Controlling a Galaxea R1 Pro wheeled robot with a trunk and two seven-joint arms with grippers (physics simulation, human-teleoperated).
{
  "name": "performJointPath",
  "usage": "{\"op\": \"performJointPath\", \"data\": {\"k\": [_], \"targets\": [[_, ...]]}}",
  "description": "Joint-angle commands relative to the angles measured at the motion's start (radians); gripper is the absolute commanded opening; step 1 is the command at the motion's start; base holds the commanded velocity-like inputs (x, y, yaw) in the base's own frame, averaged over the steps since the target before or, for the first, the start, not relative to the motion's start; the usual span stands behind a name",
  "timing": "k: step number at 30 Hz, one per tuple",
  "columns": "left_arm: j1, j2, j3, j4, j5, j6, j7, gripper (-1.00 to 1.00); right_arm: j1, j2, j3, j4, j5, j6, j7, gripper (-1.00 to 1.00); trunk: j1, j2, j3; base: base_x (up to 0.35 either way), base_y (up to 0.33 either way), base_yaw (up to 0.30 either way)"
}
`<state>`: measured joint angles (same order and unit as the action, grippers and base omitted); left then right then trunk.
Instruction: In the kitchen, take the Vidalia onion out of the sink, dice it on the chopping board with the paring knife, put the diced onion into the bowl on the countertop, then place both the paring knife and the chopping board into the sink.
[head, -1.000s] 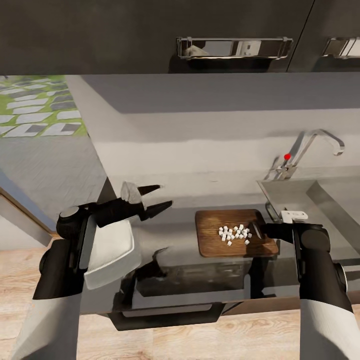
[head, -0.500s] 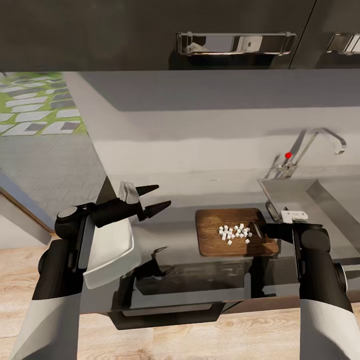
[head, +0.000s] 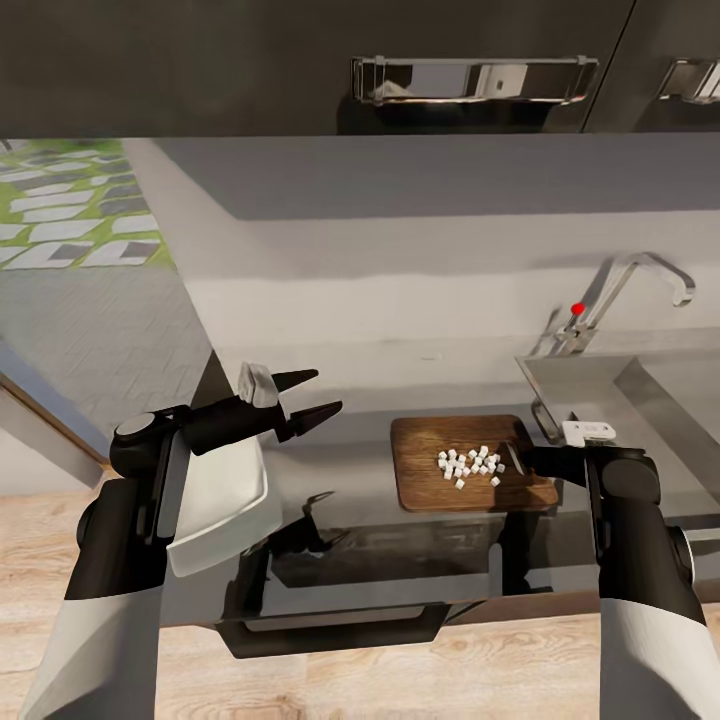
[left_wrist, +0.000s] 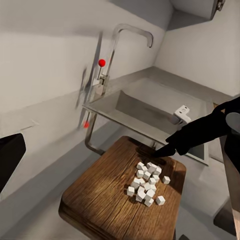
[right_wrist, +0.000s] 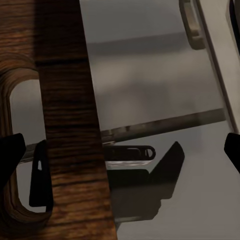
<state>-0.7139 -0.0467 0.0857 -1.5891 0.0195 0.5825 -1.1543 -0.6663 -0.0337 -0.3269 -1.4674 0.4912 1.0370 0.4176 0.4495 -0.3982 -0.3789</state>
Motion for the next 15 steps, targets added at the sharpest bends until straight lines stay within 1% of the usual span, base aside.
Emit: {"op": "performJointPath", "data": {"k": [1, 15], "targets": [[-0.001, -0.001, 0.002, 0.000, 0.002, 0.010, -0.004, 1.00, -0.001, 0.000, 0.000, -0.001, 0.010, 0.003, 0.010, 1.00, 0.001, -0.002, -0.002, 0.000, 0.000, 0.000], [-0.001, -0.001, 0.000, 0.000, 0.002, 0.010, -0.004, 1.00, -0.001, 0.000, 0.000, -0.001, 0.010, 0.003, 0.010, 1.00, 0.001, -0.002, -0.010, 0.000, 0.000, 0.000]]}}
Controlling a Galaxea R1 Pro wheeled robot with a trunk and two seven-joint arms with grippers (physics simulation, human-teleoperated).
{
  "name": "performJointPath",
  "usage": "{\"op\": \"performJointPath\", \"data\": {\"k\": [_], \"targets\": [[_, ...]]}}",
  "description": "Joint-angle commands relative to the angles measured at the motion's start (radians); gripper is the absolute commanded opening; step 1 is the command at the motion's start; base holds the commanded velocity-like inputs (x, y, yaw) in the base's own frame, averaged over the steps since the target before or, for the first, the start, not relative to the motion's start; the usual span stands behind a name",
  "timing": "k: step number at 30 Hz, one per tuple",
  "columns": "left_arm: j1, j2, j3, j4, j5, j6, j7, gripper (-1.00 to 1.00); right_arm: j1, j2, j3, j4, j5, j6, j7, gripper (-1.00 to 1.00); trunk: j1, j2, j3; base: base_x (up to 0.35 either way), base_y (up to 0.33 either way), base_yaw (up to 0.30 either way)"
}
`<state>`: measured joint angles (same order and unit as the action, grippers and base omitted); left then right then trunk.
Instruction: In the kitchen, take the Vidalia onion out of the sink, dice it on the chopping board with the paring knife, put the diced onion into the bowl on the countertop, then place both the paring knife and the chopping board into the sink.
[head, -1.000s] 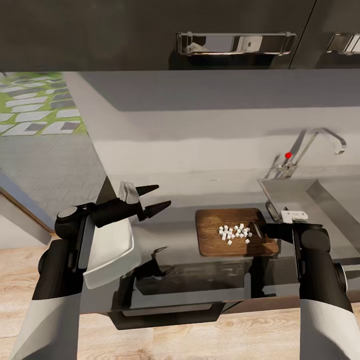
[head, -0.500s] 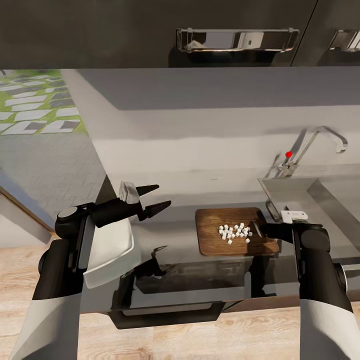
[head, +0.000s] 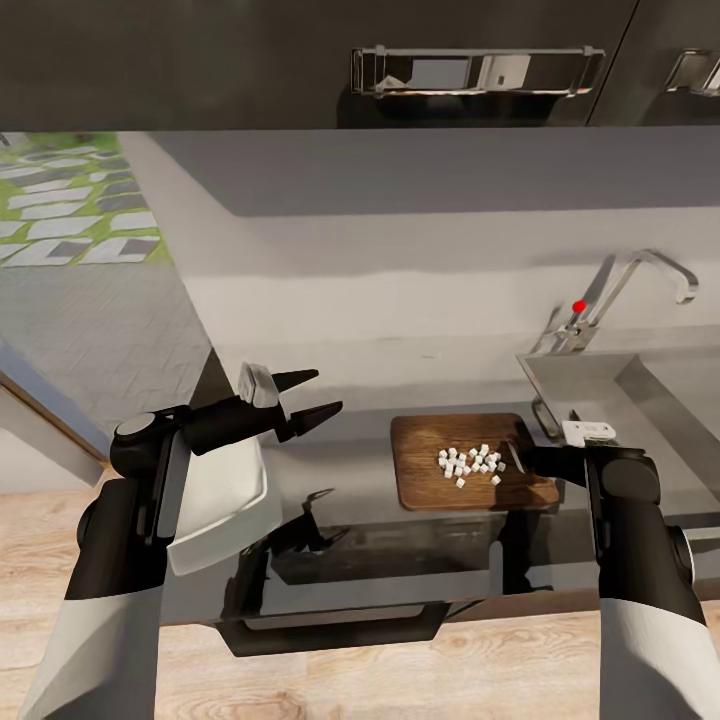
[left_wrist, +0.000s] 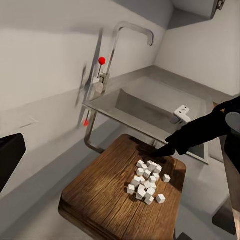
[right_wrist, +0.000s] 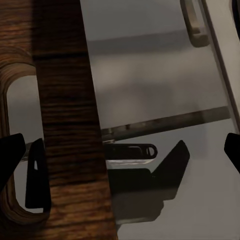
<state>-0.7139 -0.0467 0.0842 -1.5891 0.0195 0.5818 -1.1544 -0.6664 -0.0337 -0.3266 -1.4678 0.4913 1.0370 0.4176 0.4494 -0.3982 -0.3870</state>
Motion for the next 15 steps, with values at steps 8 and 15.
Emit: {"op": "performJointPath", "data": {"k": [8, 15], "targets": [[-0.001, -0.001, 0.002, 0.000, 0.002, 0.010, -0.004, 1.00, -0.001, 0.000, -0.001, -0.001, 0.010, 0.003, 0.010, 1.00, 0.001, -0.002, -0.002, 0.000, 0.000, 0.000], [-0.001, -0.001, 0.002, 0.000, 0.002, 0.010, -0.004, 1.00, -0.001, 0.000, -0.001, -0.001, 0.010, 0.003, 0.010, 1.00, 0.001, -0.002, -0.006, 0.000, 0.000, 0.000]]}}
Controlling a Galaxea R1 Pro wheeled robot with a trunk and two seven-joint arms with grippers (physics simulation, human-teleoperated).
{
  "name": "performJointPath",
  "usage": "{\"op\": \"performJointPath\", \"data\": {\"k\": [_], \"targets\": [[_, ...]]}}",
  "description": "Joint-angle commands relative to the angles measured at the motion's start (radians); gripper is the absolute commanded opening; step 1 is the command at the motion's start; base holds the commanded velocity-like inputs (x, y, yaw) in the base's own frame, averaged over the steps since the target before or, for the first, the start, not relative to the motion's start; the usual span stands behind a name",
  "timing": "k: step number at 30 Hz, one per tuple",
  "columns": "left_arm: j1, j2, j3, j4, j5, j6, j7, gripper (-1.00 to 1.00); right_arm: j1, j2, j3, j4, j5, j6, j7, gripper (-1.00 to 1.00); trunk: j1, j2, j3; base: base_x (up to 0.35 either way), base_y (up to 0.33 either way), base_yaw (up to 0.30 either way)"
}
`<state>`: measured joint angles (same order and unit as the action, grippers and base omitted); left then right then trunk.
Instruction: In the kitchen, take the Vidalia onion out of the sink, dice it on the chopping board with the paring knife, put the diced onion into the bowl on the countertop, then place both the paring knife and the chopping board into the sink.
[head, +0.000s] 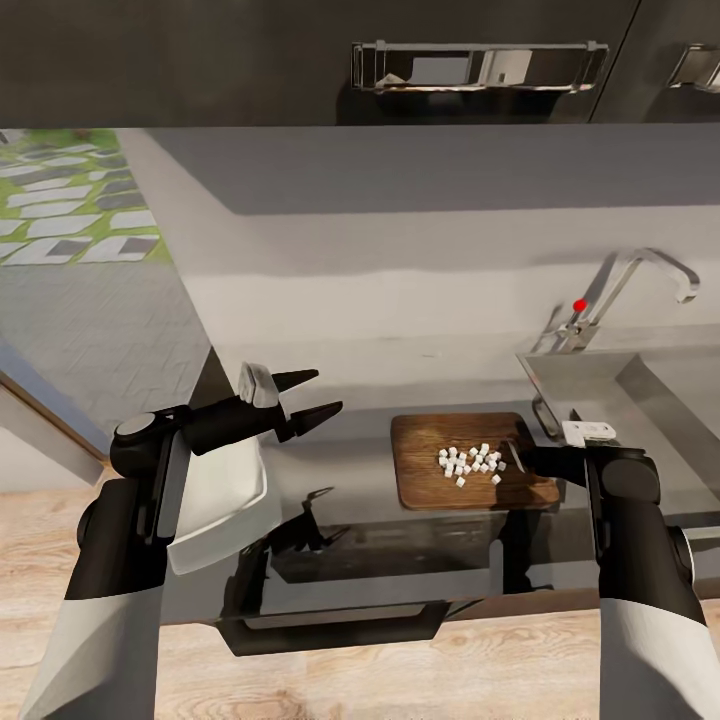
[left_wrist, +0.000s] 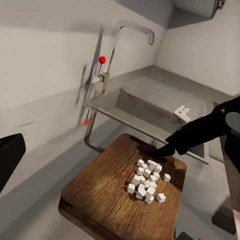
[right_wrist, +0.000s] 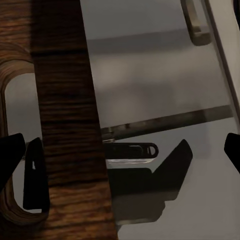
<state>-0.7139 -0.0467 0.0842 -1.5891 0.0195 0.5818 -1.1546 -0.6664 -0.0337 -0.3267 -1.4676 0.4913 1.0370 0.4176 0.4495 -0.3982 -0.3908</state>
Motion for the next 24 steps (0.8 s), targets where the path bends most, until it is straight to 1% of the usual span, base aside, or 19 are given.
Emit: {"op": "performJointPath", "data": {"k": [1, 12, 13, 24], "targets": [[-0.001, -0.001, 0.002, 0.000, 0.002, 0.010, -0.004, 1.00, -0.001, 0.000, -0.001, -0.001, 0.010, 0.003, 0.010, 1.00, 0.001, -0.002, -0.002, 0.000, 0.000, 0.000], [-0.001, -0.001, 0.002, 0.000, 0.002, 0.010, -0.004, 1.00, -0.001, 0.000, 0.000, -0.001, 0.010, 0.003, 0.010, 1.00, 0.001, -0.002, -0.002, 0.000, 0.000, 0.000], [-0.001, -0.001, 0.002, 0.000, 0.002, 0.010, -0.004, 1.00, -0.001, 0.000, 0.000, -0.001, 0.010, 0.003, 0.010, -1.00, 0.001, -0.002, -0.002, 0.000, 0.000, 0.000], [-0.001, -0.001, 0.002, 0.000, 0.002, 0.009, -0.004, 1.00, -0.001, 0.000, 0.000, -0.001, 0.010, 0.003, 0.010, -1.00, 0.001, -0.002, -0.002, 0.000, 0.000, 0.000]]}}
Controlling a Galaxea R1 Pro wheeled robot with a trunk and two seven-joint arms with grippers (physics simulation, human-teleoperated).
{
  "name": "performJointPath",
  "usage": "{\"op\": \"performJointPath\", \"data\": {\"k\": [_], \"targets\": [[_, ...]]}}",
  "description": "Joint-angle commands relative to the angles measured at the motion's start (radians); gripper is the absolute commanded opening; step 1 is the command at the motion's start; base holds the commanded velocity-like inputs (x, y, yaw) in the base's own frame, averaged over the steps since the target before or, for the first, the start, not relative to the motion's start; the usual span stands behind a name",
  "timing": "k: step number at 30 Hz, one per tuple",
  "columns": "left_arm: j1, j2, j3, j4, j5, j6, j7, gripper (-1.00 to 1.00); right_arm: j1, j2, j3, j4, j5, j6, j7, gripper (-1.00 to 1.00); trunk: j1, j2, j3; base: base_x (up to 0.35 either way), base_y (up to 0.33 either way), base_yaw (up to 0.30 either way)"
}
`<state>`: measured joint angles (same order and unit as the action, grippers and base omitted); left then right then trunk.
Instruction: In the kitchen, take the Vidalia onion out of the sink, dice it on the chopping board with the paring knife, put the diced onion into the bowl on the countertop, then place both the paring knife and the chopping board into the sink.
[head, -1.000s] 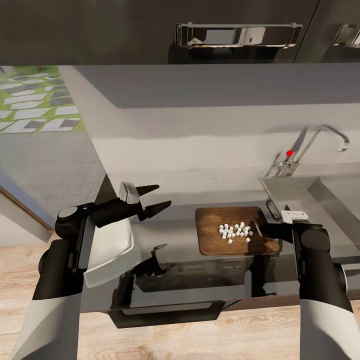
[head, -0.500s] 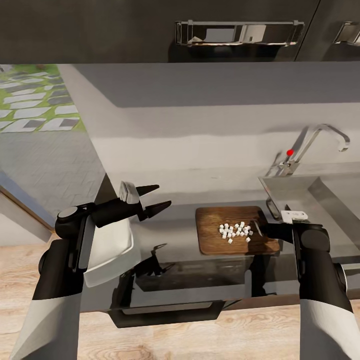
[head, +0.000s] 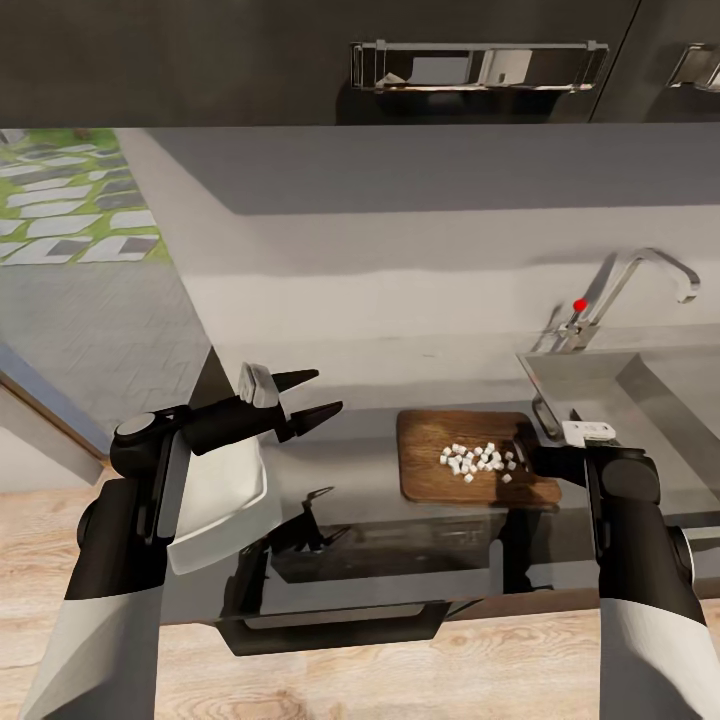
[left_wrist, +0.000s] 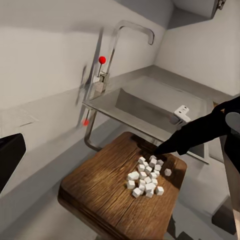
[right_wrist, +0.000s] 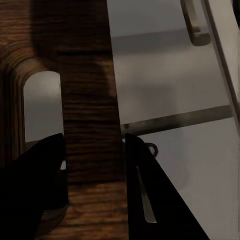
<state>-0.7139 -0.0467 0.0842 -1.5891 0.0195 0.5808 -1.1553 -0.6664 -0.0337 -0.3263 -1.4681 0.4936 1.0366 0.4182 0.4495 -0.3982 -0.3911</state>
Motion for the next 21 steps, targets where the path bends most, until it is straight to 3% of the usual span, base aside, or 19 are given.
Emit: {"op": "performJointPath", "data": {"k": [1, 21], "targets": [[-0.001, -0.001, 0.002, 0.000, 0.002, 0.011, -0.004, 1.00, -0.001, 0.000, 0.000, -0.001, 0.008, 0.003, 0.010, -1.00, 0.001, -0.002, -0.002, 0.000, 0.000, 0.000], [-0.001, -0.001, 0.002, 0.000, 0.002, 0.010, -0.004, 1.00, -0.001, 0.000, 0.000, 0.000, 0.008, 0.003, 0.010, -1.00, 0.001, -0.002, 0.006, 0.000, 0.000, 0.013]]}}
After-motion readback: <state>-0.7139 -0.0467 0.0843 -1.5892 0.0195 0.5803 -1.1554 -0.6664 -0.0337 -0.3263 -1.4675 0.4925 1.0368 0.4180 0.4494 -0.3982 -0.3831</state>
